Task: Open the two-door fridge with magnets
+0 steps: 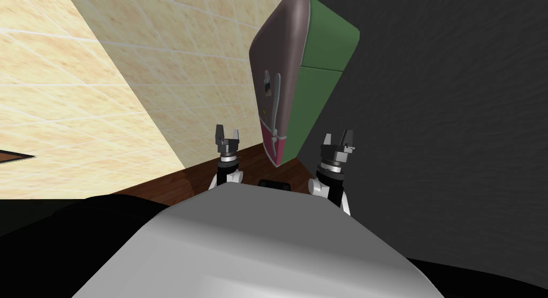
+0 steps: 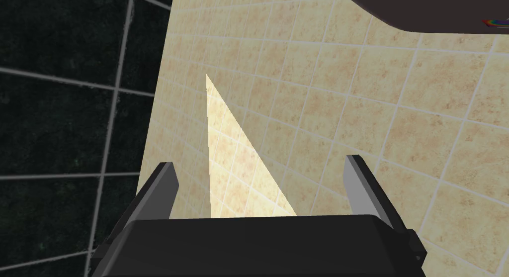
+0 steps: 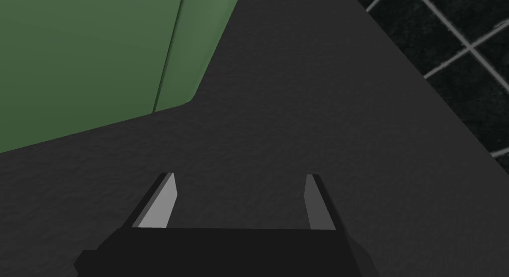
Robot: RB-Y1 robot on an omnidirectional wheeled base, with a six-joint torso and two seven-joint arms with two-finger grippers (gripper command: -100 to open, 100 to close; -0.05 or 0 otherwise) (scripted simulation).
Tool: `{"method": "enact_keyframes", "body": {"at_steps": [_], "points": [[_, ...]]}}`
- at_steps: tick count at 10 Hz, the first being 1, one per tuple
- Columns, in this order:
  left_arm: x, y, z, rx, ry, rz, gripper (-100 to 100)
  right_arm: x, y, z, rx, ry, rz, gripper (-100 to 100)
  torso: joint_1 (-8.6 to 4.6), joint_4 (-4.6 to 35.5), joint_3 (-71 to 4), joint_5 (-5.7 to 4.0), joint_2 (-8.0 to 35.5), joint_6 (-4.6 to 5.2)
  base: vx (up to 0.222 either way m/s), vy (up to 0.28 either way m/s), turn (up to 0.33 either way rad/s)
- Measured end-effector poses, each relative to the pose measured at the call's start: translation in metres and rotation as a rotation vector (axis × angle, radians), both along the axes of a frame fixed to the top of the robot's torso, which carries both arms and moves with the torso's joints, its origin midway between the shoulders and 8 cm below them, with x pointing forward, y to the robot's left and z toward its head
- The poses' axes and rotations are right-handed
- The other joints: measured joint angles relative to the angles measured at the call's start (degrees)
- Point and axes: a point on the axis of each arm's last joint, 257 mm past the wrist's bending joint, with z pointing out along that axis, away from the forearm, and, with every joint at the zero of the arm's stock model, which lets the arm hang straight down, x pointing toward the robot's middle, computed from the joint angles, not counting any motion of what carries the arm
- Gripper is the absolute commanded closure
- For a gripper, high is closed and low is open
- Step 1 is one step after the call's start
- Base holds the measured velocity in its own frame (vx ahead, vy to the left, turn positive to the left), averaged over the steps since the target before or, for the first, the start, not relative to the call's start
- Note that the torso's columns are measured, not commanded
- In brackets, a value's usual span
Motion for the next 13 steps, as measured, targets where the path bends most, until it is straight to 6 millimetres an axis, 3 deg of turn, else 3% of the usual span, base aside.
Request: {"method": "enact_keyframes", "body": {"at_steps": [2,9,10,13], "points": [[0.0000,0.0000,0.0000,0.000,0.000,0.000,0,0.0000,0.0000,0.0000,0.000,0.000,0.000,0,0.00,6.00,-12.00,0.00,5.97,0.00,0.000,0.000,0.000],[-0.0001,0.0000,0.0001,0.000,0.000,0.000,0,-0.0001,0.0000,0.0002,0.000,0.000,0.000,0,0.00,35.37,-70.73,0.00,35.39,0.00,0.000,0.000,0.000],[-0.0001,0.0000,0.0001,0.000,0.000,0.000,-100,-0.0001,0.0000,0.0002,0.000,0.000,0.000,0,0.00,39.60,-79.19,0.00,39.62,0.00,0.017,-0.004,-0.018],[0.0045,-0.0069,-0.0060,0.061,0.024,-0.026,-100,0.0000,0.0000,-0.0001,0.000,0.000,0.000,0,-0.02,42.19,-84.56,0.00,42.15,0.00,0.034,-0.012,-0.029]]}}
